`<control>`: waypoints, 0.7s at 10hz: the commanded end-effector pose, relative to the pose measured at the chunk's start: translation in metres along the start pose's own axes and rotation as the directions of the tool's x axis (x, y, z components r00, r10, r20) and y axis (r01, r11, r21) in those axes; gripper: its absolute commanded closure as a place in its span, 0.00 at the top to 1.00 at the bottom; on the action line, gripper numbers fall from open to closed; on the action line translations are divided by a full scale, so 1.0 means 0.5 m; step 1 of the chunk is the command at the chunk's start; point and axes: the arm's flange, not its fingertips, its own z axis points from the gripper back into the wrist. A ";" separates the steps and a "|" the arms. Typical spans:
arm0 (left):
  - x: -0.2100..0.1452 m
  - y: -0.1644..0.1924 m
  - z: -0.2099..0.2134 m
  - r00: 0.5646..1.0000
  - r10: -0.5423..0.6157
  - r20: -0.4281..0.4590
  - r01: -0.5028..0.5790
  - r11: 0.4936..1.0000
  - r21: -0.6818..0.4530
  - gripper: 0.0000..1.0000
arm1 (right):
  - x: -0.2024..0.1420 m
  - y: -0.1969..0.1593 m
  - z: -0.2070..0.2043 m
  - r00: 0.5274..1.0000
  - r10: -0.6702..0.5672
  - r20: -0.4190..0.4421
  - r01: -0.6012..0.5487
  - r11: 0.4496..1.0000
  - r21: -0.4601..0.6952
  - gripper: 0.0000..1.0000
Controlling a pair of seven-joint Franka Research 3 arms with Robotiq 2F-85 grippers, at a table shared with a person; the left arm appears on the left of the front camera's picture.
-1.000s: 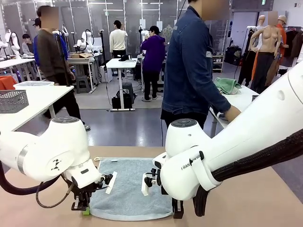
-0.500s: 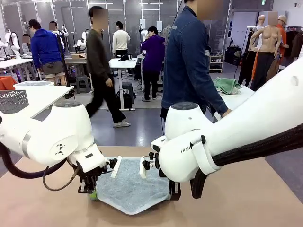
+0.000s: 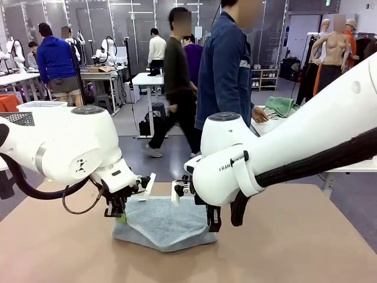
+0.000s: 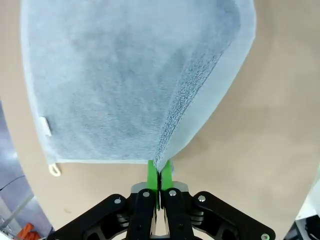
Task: Fold the towels and place them in the basket.
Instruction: When a person lays out a Towel with hook on the table, fold it in half twice.
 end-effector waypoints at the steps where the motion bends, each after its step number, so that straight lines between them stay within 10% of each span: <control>1: 0.004 0.049 -0.006 0.999 0.035 -0.026 -0.035 0.999 0.011 0.03 | 0.004 -0.057 -0.001 1.000 0.021 -0.015 -0.021 1.000 0.001 0.16; 7: -0.003 0.173 -0.023 0.988 0.138 -0.074 -0.135 0.990 0.044 0.03 | 0.002 -0.216 -0.015 1.000 0.007 -0.022 -0.008 0.998 -0.058 0.16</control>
